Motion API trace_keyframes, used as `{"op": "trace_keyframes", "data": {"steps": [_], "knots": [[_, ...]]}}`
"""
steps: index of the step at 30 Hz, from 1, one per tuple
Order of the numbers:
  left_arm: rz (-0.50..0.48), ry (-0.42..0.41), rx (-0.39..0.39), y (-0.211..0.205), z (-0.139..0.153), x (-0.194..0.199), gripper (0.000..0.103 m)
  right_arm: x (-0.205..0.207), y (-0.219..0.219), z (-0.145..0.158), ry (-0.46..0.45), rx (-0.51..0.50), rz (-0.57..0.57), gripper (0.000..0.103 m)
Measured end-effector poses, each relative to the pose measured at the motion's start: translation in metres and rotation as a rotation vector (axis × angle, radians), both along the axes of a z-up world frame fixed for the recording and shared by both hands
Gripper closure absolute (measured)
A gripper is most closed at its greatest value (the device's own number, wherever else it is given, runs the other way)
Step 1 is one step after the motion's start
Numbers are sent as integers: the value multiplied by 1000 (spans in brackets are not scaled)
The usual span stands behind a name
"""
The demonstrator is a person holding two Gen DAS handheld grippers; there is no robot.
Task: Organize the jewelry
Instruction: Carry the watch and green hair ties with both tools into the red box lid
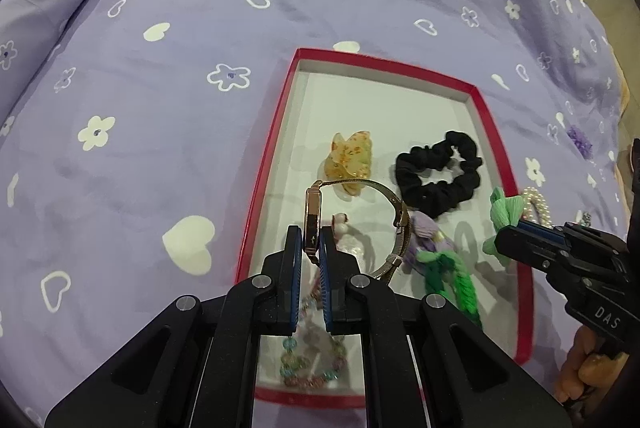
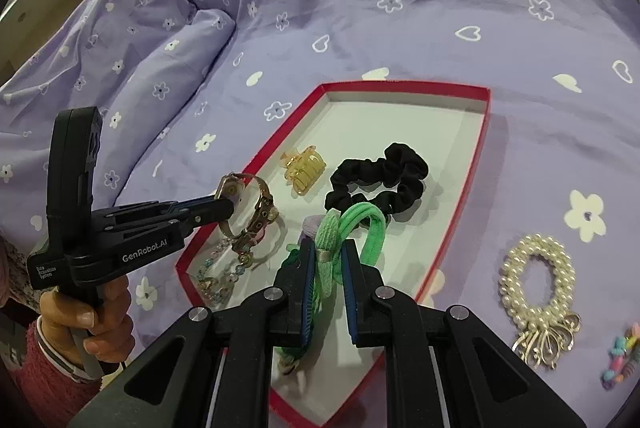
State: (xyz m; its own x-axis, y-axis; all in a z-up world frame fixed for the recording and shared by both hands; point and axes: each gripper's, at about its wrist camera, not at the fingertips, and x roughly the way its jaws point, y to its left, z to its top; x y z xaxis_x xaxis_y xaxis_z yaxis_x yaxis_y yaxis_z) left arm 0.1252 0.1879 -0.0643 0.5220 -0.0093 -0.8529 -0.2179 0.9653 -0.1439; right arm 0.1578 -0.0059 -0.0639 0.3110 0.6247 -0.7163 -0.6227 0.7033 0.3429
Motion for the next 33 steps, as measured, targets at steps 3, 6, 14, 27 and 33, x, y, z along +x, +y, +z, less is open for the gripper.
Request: {"op": "trace_keyframes", "data": {"steps": [3, 6, 14, 27, 33], "knots": [[-5, 20, 6, 0, -7, 6, 96, 6, 8, -7, 7, -28, 9, 90], [-14, 31, 16, -2, -12, 9, 96, 10, 12, -15, 20, -50, 15, 90], [-31, 44, 39, -5, -15, 13, 94, 12, 17, -24, 38, -67, 39, 86], [-33, 46, 73, -11, -14, 13, 92, 11, 17, -23, 47, -59, 45, 76], [-15, 37, 91, -11, -9, 9, 76, 6, 13, -19, 46, -49, 38, 73]]}}
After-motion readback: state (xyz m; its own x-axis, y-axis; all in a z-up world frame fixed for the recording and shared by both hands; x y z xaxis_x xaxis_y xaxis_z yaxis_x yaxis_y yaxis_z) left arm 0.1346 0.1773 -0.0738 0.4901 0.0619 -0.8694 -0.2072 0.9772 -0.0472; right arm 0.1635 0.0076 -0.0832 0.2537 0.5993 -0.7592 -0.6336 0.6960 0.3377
